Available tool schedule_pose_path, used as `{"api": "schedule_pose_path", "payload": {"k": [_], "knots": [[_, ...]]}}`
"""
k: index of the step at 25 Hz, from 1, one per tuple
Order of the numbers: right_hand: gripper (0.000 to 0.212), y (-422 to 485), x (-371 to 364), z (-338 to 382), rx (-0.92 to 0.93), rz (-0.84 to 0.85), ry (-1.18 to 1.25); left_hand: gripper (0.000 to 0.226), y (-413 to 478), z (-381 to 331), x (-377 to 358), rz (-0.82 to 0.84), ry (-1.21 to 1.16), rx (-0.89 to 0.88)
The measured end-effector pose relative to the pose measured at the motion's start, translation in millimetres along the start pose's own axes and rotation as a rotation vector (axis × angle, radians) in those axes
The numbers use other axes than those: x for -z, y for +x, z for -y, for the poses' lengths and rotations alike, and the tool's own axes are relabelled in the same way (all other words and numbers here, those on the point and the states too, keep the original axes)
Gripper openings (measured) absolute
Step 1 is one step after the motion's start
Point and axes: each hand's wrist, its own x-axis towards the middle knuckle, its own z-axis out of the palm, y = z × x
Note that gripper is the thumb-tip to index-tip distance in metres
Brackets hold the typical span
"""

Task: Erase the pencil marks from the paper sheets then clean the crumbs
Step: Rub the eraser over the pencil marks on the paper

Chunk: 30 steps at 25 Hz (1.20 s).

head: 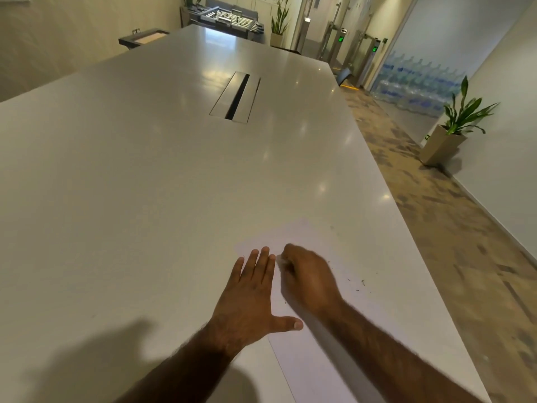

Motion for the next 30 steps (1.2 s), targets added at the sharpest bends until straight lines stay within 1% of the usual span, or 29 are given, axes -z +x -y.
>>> {"api": "schedule_pose_path", "payload": {"k": [1, 2, 5, 6, 8, 10, 13, 14, 15, 18, 19, 22, 23, 27, 28, 29, 30], "knots": [[0.027, -7, -3, 1, 0.057, 0.032, -0.008, 0.135, 0, 0, 0, -0.014, 0.007, 0.0], [0.026, -5, -1, 0, 0.058, 0.048, -0.012, 0.136, 1, 0, 0, -0.01, 0.007, 0.001], [0.023, 29, 11, -15, -0.126, 0.012, 0.013, 0.138, 1, 1, 1, 0.045, -0.005, 0.001], [0.019, 29, 11, -11, -0.15, 0.02, 0.03, 0.138, 1, 1, 1, 0.039, -0.003, -0.001], [0.015, 5, 0, 9, -0.078, 0.025, 0.011, 0.134, 0, 0, 2, 0.006, 0.011, -0.014], [0.015, -10, -7, 10, -0.028, 0.044, 0.0, 0.132, 0, 0, 3, -0.011, 0.024, -0.012], [0.009, 18, 1, -13, -0.196, 0.022, -0.038, 0.136, 0, -1, 3, 0.031, 0.01, 0.002], [0.009, 21, 2, -14, -0.218, 0.022, -0.02, 0.137, 0, -1, 3, 0.031, 0.007, 0.005], [0.011, 18, 0, -11, -0.198, 0.009, -0.007, 0.137, 0, -1, 2, 0.023, 0.009, 0.007], [0.021, -4, -14, 4, -0.052, -0.012, -0.049, 0.136, 0, -1, 2, -0.021, 0.019, 0.005], [0.02, 0, -14, 0, -0.049, -0.017, -0.064, 0.136, 0, -1, 2, -0.017, 0.017, 0.005], [0.018, 24, -4, -2, -0.17, -0.059, -0.081, 0.137, -1, -1, 3, 0.009, 0.013, 0.004], [0.018, 24, -4, 3, -0.179, -0.072, -0.063, 0.136, -1, -1, 3, 0.003, 0.013, 0.004], [0.028, -12, -9, 19, -0.053, 0.06, -0.043, 0.13, -1, 0, 4, -0.014, 0.028, -0.028], [0.022, -10, -9, 15, -0.068, 0.067, -0.036, 0.131, -1, 0, 3, -0.02, 0.028, -0.027], [0.009, 0, -8, 12, -0.079, 0.058, -0.052, 0.132, 0, 0, 4, -0.018, 0.026, -0.023], [0.013, 14, -5, 13, -0.146, 0.058, -0.056, 0.132, 1, 0, 4, -0.008, 0.024, -0.013]]}}
